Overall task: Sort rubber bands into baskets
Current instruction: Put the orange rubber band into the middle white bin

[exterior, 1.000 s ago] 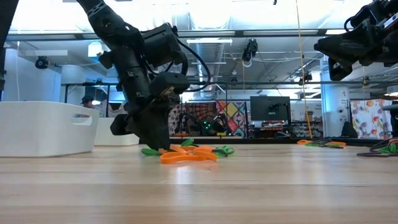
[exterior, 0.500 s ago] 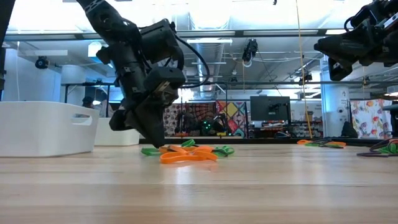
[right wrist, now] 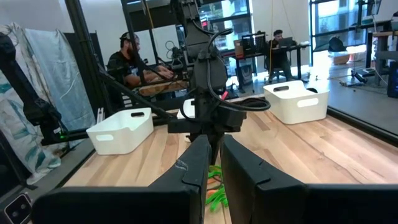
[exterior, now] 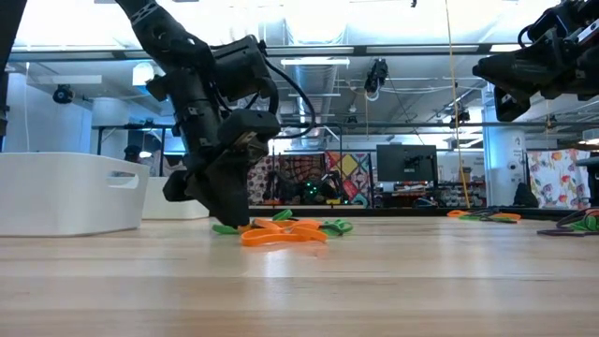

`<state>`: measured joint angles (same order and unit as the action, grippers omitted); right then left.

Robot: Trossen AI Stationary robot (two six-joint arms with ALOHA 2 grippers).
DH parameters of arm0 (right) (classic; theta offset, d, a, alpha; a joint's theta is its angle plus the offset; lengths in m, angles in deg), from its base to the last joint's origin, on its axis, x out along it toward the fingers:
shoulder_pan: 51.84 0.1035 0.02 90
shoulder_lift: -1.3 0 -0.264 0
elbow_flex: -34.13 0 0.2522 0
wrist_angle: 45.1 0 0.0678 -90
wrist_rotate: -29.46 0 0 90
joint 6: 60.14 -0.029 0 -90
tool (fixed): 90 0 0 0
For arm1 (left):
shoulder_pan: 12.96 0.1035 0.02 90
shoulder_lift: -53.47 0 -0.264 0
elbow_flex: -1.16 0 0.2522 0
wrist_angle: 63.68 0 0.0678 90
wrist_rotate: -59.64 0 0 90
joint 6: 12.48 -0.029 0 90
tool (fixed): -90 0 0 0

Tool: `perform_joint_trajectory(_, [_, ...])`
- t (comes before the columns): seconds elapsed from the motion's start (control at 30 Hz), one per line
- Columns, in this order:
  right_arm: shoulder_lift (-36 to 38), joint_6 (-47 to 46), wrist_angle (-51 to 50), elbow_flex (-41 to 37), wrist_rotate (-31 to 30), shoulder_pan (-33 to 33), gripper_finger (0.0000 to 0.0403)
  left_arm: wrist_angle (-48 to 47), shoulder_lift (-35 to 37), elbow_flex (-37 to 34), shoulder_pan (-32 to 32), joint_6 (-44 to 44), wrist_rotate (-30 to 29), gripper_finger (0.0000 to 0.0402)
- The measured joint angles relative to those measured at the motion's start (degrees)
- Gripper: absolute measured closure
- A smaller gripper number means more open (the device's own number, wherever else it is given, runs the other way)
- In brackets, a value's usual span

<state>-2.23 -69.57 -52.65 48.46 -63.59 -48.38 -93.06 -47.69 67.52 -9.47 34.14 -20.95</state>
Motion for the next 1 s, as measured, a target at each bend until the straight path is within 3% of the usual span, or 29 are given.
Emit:
perform_joint_trajectory(0.2, [0.0, 0.0, 0.01, -0.01, 0.0, 0.02, 0.0369, 0.0, 0.0, 0.0, -0.04, -1.08, -1.09, 0.0327])
perform_joint_trajectory(0.43, [0.0, 0.0, 0.01, -0.01, 0.0, 0.02, 0.0369, 0.14, 0.0, 0.0, 0.0, -1.1, -2.95, 0.0395])
perform_joint_trajectory(1.0, [0.0, 0.0, 0.01, 0.0, -0.02, 0.01, 0.0369, -3.46, 1.27, 1.16, -0.04, -0.92, -2.7, 0.0401])
